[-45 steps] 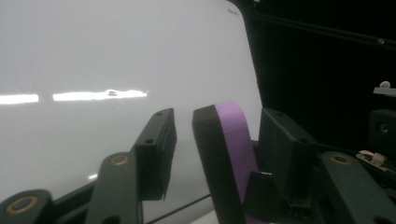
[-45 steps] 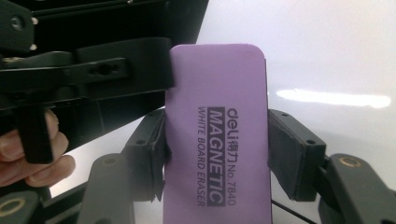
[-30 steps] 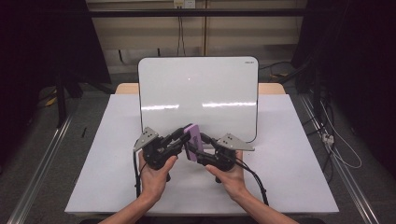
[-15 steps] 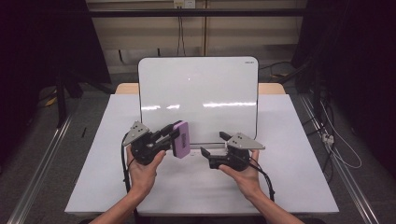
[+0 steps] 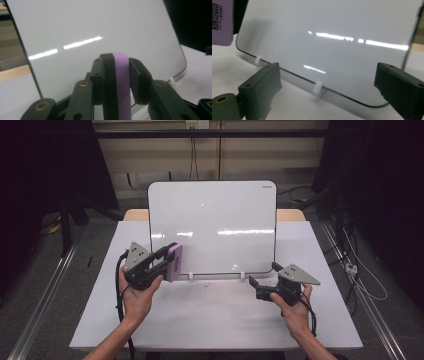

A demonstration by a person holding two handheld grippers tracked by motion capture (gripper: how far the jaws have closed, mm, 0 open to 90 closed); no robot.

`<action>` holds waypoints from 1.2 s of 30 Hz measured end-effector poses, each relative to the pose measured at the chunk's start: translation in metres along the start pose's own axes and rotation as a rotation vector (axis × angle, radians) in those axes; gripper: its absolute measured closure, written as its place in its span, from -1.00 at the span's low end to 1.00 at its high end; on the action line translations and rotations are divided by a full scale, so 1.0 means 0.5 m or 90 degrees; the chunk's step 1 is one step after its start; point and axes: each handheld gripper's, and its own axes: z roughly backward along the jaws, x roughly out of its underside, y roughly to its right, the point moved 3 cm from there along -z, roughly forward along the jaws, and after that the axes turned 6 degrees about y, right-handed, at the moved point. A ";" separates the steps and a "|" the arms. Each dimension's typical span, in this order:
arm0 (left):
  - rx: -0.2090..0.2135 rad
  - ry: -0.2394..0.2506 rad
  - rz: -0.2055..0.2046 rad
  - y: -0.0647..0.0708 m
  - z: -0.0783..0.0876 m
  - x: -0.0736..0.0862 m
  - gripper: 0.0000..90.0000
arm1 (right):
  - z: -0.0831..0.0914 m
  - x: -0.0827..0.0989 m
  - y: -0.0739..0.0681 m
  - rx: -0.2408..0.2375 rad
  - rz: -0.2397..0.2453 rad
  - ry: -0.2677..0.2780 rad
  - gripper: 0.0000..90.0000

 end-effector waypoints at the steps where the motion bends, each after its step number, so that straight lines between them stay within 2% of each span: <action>1: -0.006 -0.009 -0.011 -0.003 -0.002 -0.001 0.50 | 0.006 0.001 0.006 0.004 0.001 0.001 -0.88; 5: -0.025 -0.043 -0.045 -0.009 -0.011 0.000 0.50 | 0.025 0.010 0.029 0.032 0.024 -0.006 -0.88; 7: -0.040 -0.058 -0.078 -0.009 -0.015 0.000 0.50 | 0.033 0.017 0.041 0.042 0.013 -0.005 -0.89; 10: -0.057 -0.086 -0.102 -0.012 -0.022 0.002 0.50 | 0.037 0.027 0.050 0.055 0.006 -0.013 -0.88; 13: -0.079 -0.112 -0.129 -0.020 -0.030 0.003 0.50 | 0.035 0.030 0.050 0.054 0.001 -0.015 -0.88; 15: -0.088 -0.120 -0.139 -0.027 -0.035 0.003 0.50 | 0.033 0.030 0.048 0.053 0.010 -0.016 -0.88; 17: -0.100 -0.144 -0.155 -0.030 -0.043 0.004 0.50 | 0.031 0.031 0.045 0.049 0.010 -0.018 -0.89; 18: -0.101 -0.150 -0.154 -0.031 -0.047 0.005 0.50 | 0.031 0.031 0.045 0.049 0.010 -0.019 -0.88; 20: -0.104 -0.180 -0.168 -0.029 -0.060 0.013 0.50 | 0.030 0.031 0.045 0.048 0.011 -0.019 -0.89; 22: -0.116 -0.188 -0.188 -0.025 -0.074 0.020 0.50 | 0.030 0.032 0.046 0.049 0.012 -0.020 -0.89; 24: -0.113 -0.191 -0.184 -0.023 -0.085 0.024 0.50 | 0.030 0.033 0.045 0.048 0.011 -0.021 -0.88; 27: -0.119 -0.194 -0.195 -0.016 -0.097 0.027 0.49 | 0.030 0.034 0.045 0.048 0.013 -0.023 -0.88; 29: -0.122 -0.196 -0.202 -0.013 -0.098 0.028 0.49 | 0.030 0.034 0.045 0.047 0.013 -0.022 -0.88; 36: -0.117 -0.190 -0.196 -0.016 -0.097 0.029 0.45 | 0.030 0.032 0.043 0.046 0.015 -0.020 -0.88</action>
